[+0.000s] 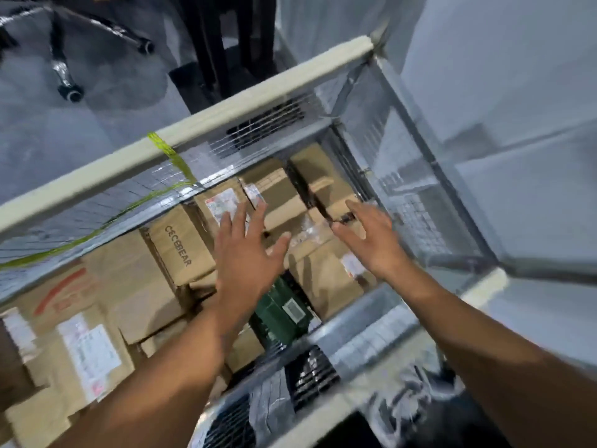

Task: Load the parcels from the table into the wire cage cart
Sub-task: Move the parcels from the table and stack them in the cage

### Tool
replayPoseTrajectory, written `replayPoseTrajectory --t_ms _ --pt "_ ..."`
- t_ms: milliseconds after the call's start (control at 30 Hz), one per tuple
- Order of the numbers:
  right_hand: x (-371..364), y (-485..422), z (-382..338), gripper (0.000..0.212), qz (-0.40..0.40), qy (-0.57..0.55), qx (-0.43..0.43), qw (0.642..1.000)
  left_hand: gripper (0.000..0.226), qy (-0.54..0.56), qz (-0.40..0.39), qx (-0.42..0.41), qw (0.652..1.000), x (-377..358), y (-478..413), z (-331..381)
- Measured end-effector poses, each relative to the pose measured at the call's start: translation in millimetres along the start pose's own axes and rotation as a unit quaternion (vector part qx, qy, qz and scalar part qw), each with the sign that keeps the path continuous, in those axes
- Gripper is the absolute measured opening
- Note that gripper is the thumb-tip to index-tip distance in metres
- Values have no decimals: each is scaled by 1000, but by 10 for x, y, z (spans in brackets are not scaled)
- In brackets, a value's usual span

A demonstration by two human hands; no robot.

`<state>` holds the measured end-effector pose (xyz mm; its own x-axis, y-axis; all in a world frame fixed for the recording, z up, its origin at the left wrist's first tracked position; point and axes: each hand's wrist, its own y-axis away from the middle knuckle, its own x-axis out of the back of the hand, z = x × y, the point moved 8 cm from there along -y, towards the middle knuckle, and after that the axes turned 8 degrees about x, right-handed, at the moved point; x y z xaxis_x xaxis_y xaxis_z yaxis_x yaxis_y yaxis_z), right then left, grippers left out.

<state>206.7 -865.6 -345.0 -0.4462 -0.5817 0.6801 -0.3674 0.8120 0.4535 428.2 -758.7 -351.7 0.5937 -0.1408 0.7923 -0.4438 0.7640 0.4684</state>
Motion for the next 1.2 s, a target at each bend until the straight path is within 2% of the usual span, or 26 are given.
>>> replayPoseTrajectory --t_ms 33,100,200,267,367,500,600,700,800,867,933,1033,1200 --pt "152 281 -64 95 28 5 -6 1000 83 15 -6 -16 1000 128 184 61" --pt "405 905 -220 90 64 6 -43 997 84 34 -18 -39 998 394 596 173" --pt "671 1905 -494 95 133 -18 -72 988 84 49 -44 -83 994 772 1290 339" --pt "761 2552 -627 82 174 -47 -91 979 86 33 -51 -135 989 1002 1715 495" --pt "814 3414 -705 70 237 -85 -128 959 91 9 -82 -176 981 1142 2264 699" --pt "866 4425 -572 77 297 -93 -173 934 96 6 -130 -250 960 1040 3034 1103" --pt "1000 5286 -304 76 385 -150 -236 880 99 -27 -168 -343 924 743 3654 1553" --pt "1042 6330 -111 82 479 -158 -286 815 92 -59 -220 -409 884 464 4468 1940" --pt "854 7443 -39 64 560 -171 -325 743 85 -43 -266 -495 826 229 5390 2184" --pt "536 8121 -33 63 588 -186 -365 698 87 -39 -281 -560 778 15 5999 2248" --pt "169 8725 -103 63 612 -188 -394 659 86 -46 -298 -595 745 -189 6575 2127" --pt "-429 9545 -300 63 647 -214 -419 600 84 -58 -351 -596 720 -368 7375 1697" --pt "-1087 10572 -632 67 682 -222 -440 540 75 -161 -402 -608 665 -400 8405 938"
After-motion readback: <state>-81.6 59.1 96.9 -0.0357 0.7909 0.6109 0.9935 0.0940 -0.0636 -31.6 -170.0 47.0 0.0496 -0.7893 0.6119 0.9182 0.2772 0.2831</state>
